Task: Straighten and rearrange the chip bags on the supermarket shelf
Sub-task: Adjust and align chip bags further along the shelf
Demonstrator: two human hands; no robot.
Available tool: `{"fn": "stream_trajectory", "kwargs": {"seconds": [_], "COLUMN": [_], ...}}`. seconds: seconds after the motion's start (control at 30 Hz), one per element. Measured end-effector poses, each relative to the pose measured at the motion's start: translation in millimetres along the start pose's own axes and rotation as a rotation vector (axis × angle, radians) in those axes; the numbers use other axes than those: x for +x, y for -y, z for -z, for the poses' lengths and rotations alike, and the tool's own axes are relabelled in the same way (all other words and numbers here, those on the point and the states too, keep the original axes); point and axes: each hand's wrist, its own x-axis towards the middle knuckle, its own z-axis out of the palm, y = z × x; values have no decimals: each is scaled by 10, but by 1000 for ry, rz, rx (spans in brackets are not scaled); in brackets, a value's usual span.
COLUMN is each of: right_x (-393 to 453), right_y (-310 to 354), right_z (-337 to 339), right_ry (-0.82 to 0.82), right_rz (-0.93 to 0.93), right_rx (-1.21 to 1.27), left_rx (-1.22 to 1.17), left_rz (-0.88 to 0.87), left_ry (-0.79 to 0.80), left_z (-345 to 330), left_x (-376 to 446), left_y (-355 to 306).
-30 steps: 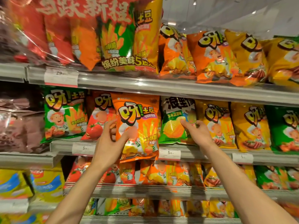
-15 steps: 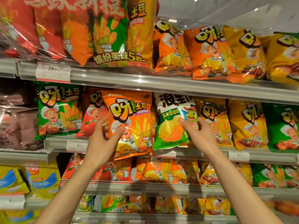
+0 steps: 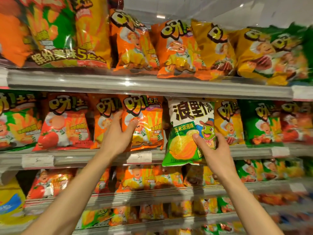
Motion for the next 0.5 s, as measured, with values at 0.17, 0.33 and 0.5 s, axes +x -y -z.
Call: {"fn": "stream_trajectory", "kwargs": {"seconds": [0.17, 0.33, 0.5], "right_x": [6, 10, -17], "right_y": [-4, -82, -93], "right_z": [195, 239, 193], "right_ry": [-3, 8, 36], "right_rz": [-10, -32, -50], "right_rx": [41, 70, 95], "left_rx": [98, 238, 267], "left_rz": [-22, -70, -76], "left_ry": [-5, 79, 45], "left_z": [-262, -463, -486], "left_x": [81, 90, 67], "left_y": [-65, -42, -41]}}
